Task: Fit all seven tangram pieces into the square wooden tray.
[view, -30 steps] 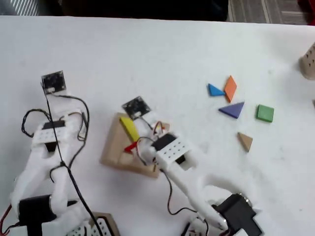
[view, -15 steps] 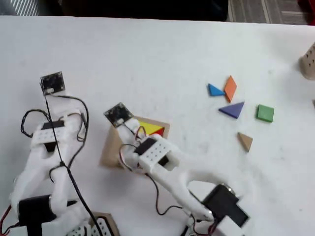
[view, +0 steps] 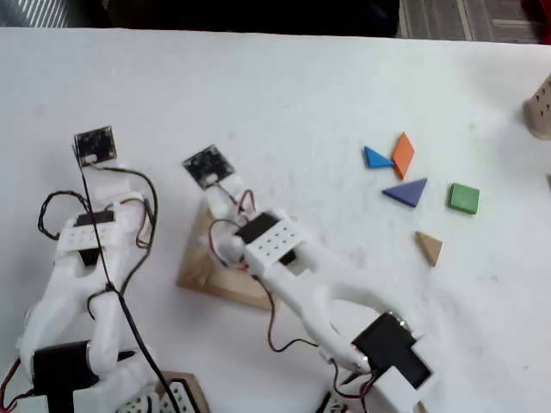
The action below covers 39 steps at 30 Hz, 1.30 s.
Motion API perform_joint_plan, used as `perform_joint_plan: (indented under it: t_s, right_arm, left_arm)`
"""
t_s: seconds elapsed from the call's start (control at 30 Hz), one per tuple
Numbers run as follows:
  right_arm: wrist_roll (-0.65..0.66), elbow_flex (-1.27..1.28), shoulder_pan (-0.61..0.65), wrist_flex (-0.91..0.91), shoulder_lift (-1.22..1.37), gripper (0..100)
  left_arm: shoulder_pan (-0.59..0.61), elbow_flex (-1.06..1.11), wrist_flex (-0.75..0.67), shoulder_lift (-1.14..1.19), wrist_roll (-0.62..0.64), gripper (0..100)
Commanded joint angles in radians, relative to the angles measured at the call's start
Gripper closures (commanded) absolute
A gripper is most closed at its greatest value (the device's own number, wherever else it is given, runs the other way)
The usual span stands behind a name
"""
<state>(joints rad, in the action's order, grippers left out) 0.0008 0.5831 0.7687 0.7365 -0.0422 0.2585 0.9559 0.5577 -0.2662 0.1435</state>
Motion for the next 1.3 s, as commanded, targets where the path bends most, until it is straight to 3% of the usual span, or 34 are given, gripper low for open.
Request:
perform_joint_plan:
  t_s: [0.0,0.4,0.67,0.93,1.13,1.27]
  right_arm:
    - [0.101,-0.026,-0.016,0.136,-0.12,98.1]
    - [0.114,0.195,-0.022,-0.022,-0.143,98.1]
    - [0.114,0.18,-0.007,-0.13,-0.068,98.1]
    - [0.104,-0.008,0.024,-0.018,0.061,98.1]
    - [0.109,0.005,-0.05,0.116,-0.119,98.1]
    - [0.112,0.081,-0.108,0.16,-0.231,95.3]
  left_arm:
    - [-0.016,-0.048,0.008,-0.041,0.005,98]
    - [-0.058,-0.025,0.014,-0.044,-0.018,98]
    - [-0.061,-0.023,0.011,-0.044,-0.048,98]
    - [-0.061,-0.023,0.009,-0.044,-0.048,98]
    - [-0.068,-0.026,0.014,-0.044,-0.051,98]
    - [-0.137,-0.026,0.043,-0.044,-0.104,97]
